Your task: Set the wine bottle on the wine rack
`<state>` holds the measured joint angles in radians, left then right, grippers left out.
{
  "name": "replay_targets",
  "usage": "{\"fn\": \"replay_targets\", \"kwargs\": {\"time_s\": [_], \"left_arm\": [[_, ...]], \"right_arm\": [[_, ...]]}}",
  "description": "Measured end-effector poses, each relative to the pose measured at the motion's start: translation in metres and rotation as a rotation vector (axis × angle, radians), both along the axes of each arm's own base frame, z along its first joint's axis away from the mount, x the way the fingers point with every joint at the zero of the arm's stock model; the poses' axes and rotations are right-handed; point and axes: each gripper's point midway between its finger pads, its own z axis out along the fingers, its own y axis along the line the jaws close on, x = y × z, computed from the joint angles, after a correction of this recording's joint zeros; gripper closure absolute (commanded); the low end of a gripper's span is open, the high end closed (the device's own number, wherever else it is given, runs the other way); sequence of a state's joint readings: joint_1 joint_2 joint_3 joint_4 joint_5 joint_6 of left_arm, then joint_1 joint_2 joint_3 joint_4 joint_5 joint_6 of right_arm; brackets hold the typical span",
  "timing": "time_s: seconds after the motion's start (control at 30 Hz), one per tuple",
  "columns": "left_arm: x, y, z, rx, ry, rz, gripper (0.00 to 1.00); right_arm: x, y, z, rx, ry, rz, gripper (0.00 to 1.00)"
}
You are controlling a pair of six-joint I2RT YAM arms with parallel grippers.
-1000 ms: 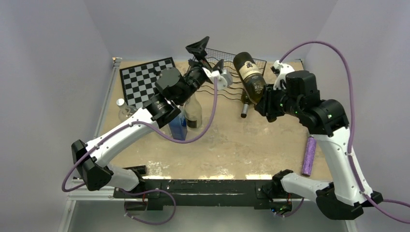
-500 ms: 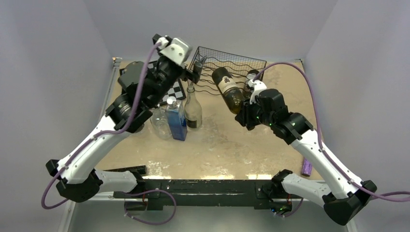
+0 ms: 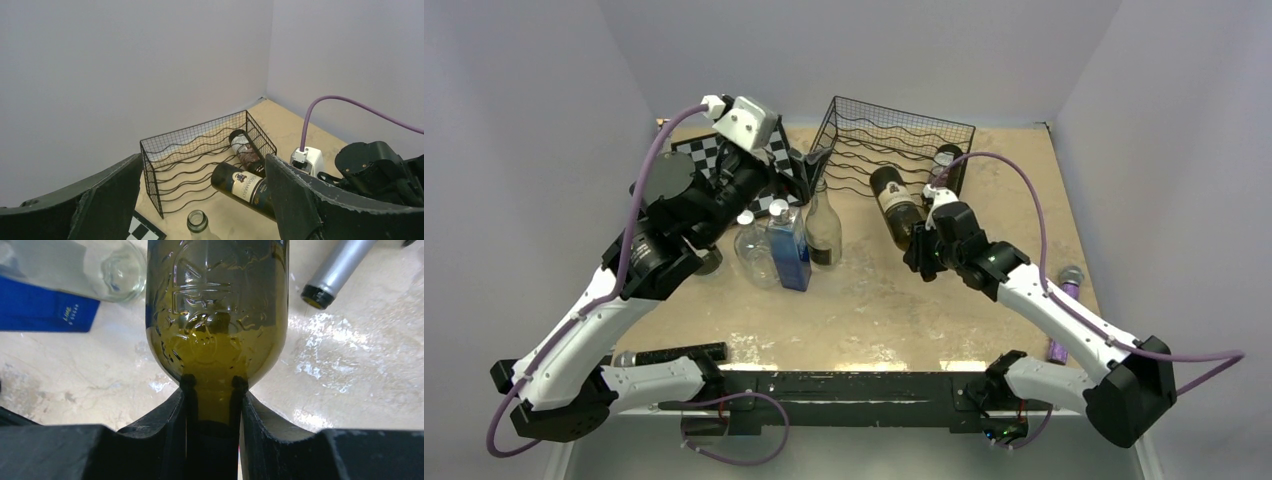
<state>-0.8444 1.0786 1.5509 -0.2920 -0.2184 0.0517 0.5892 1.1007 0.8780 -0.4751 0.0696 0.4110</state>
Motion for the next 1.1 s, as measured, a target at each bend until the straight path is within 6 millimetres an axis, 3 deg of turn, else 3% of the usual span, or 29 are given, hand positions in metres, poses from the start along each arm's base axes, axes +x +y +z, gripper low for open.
{"fn": "replay_targets", "kwargs": {"time_s": [0.23, 0.63, 1.1], "left_arm": [[-0.001, -0.004, -0.024, 0.05, 0.063, -0.015, 0.06], [-0.009, 0.0, -0.03, 0.064, 0.073, -0.034, 0.06], [-0.014, 0.01, -0.035, 0.062, 0.07, -0.022, 0.06]], "right_arm": [[-0.009, 0.006, -0.031, -0.016, 0.049, 0.024, 1.0], [0.004, 0.001, -0.076, -0.059, 0.095, -0.077, 1.0], [0.032, -0.006, -0.08, -0.033, 0.003, -0.235, 1.0]]}}
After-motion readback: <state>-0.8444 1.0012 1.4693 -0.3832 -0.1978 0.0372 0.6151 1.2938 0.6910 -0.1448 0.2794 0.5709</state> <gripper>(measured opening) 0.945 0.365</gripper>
